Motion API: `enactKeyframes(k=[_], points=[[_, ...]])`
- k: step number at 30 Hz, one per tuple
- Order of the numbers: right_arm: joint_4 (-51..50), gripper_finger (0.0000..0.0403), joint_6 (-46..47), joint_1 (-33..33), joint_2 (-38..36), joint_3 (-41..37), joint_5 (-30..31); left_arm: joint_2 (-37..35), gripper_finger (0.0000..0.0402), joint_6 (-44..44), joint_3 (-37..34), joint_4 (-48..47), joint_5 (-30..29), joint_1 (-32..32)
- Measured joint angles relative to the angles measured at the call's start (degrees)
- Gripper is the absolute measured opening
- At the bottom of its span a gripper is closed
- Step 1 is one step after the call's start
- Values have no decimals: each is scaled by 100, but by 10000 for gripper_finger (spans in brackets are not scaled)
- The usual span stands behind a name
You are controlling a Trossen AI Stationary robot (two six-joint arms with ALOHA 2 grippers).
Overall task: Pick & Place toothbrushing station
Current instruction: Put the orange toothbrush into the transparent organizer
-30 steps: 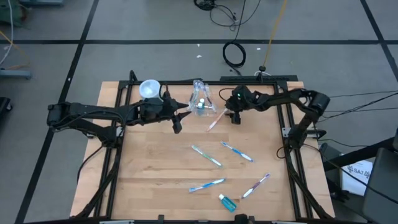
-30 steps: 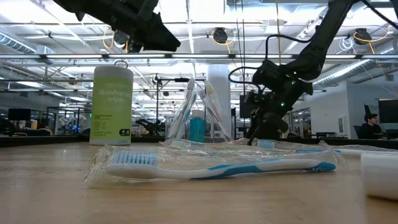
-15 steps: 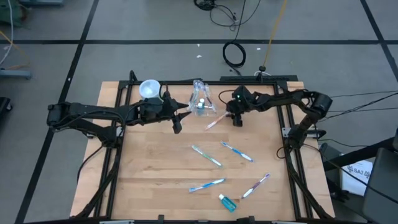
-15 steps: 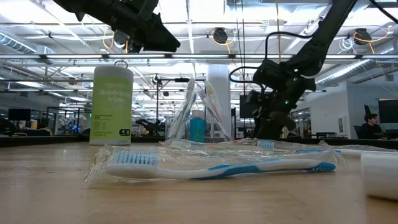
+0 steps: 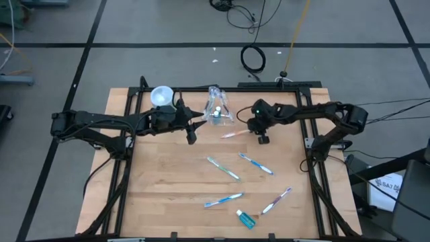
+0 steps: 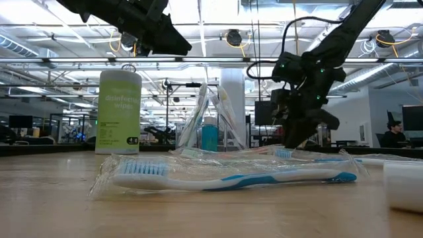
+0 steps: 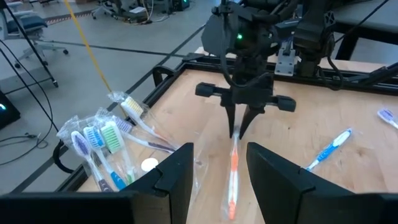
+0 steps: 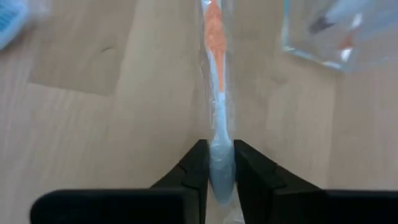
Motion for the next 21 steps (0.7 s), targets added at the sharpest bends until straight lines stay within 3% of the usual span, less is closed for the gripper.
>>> enactKeyframes(k=[9,14,21], points=[[-240,67,-56,717,-103,0,1208,0,157,-181,0,-4,95,-2],[-141,44,-428,1396,-285,2,1631,0,157,-561,-2,19,406,0],[84,47,-852,2266,-564,5,2663,30,157,-1210,-2,55,605,-4]])
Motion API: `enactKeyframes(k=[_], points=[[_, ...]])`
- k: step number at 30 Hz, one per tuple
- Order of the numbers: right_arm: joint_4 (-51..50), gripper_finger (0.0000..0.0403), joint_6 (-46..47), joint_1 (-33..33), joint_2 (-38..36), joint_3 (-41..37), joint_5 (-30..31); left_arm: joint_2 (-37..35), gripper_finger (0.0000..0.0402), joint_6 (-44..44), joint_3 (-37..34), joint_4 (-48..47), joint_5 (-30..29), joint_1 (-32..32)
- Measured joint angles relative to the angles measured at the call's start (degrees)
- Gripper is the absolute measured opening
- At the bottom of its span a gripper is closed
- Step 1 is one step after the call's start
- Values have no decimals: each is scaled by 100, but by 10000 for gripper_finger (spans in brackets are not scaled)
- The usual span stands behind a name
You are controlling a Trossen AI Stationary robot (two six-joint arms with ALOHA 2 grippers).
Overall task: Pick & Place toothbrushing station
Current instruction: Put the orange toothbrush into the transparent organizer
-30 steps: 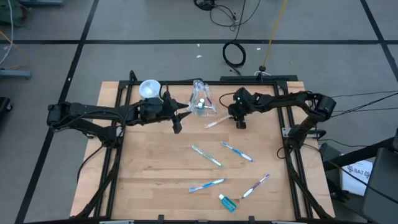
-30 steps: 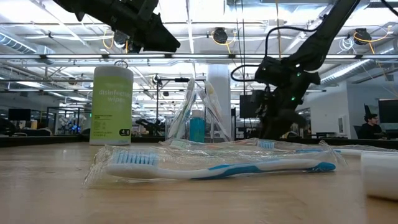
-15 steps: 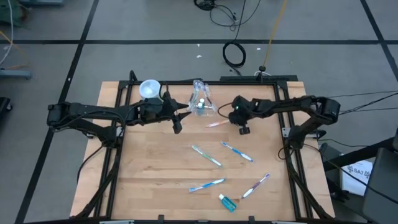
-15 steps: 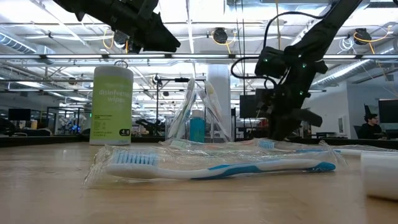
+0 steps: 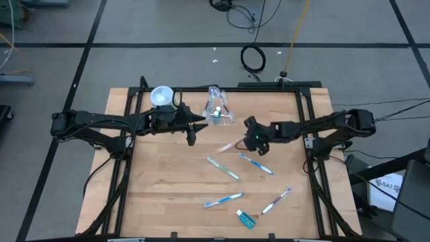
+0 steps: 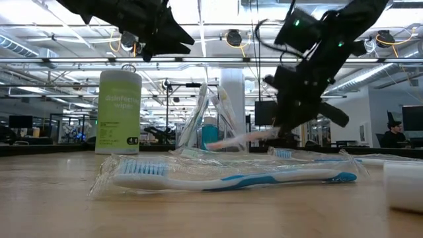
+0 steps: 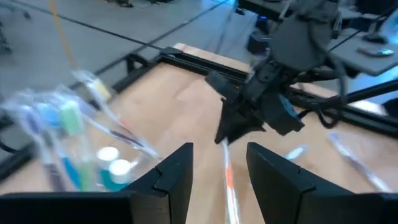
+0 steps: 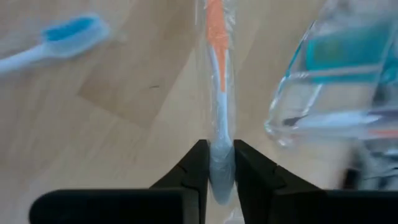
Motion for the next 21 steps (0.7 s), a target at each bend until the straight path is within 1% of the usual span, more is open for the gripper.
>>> enactKeyframes(k=[4,6,10,14,16,21], points=[[618,57,-791,507,-105,-3,754,204,157,-330,-8,19,520,-7],[1120,54,-1198,674,-105,0,942,382,157,-435,5,92,631,-24],[1769,46,-1640,867,-104,4,1028,903,157,-480,2,249,903,-70],[1902,51,-1798,901,-100,4,1069,1395,157,-821,2,562,1448,-117],[1937,53,-1805,899,-100,4,1075,1628,157,-955,-5,775,1572,-144],[1944,52,-1808,883,-100,4,1073,2045,157,-1218,0,935,1743,-217]])
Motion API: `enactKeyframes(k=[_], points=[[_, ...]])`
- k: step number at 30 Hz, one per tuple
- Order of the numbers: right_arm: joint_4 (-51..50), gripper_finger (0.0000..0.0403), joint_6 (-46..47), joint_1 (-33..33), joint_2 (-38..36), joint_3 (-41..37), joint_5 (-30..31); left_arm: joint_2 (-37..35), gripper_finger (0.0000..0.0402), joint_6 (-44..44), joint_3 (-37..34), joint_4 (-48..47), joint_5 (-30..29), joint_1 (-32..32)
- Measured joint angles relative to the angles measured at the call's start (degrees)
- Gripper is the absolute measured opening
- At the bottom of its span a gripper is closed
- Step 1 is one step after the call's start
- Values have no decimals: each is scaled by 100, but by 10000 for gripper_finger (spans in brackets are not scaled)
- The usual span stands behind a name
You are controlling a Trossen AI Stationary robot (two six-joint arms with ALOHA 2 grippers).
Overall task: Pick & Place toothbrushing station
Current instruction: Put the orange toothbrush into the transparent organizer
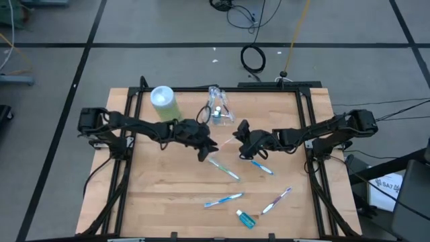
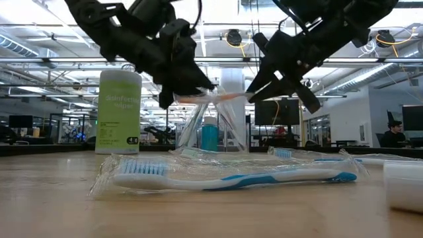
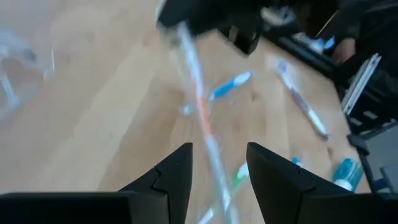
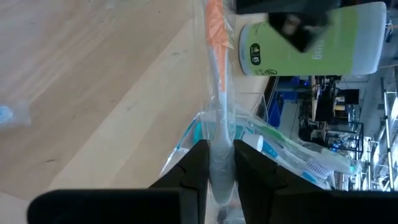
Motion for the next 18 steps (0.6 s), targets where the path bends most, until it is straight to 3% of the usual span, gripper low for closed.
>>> enactKeyframes(k=[11,18], points=[[279,52,-144,-2,0,0,2,235,153,89,2,-39,57,-78],[273,56,-221,-2,0,0,-13,239,68,90,2,-17,53,-82]])
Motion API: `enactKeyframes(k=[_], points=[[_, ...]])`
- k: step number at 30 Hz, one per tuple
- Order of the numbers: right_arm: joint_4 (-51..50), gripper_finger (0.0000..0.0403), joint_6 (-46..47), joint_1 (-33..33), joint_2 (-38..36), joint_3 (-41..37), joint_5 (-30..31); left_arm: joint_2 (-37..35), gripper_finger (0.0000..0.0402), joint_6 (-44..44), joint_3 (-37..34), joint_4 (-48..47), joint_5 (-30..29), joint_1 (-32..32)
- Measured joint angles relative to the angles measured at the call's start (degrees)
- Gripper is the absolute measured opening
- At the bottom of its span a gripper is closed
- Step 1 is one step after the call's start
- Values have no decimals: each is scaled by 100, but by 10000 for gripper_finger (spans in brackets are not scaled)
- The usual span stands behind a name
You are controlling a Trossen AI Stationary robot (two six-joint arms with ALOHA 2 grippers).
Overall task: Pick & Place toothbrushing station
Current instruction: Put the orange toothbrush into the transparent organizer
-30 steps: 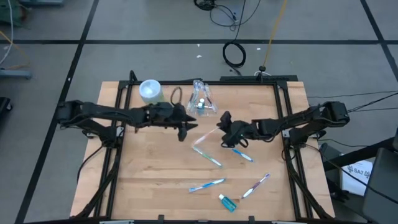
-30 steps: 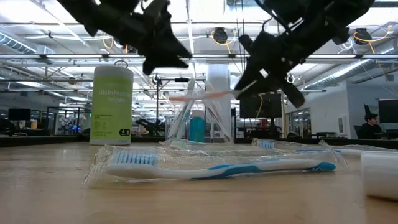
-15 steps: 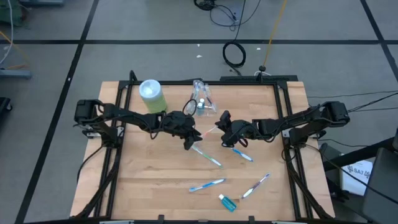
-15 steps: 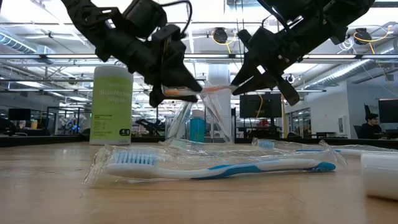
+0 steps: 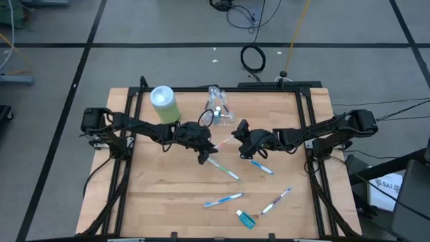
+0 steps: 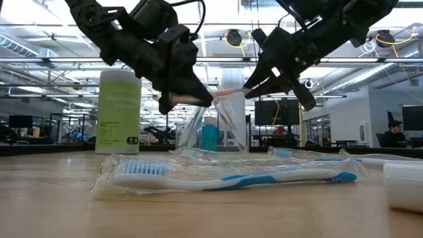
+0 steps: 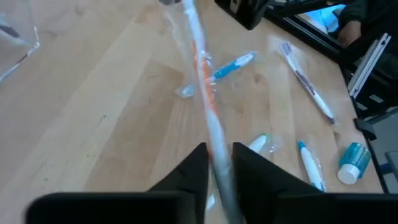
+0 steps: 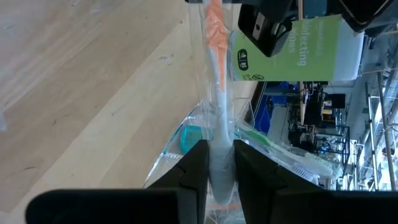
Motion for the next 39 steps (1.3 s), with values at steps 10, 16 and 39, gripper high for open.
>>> enactKeyframes(k=[10,16,39], points=[[-28,90,649,-2,-2,0,-9,5,30,-1,-9,-27,-356,0],[-95,133,1638,0,0,0,78,5,12,118,-7,-18,-494,13],[1949,174,4454,-830,-2430,-1521,20,-6,12,966,1,1451,-1174,489]])
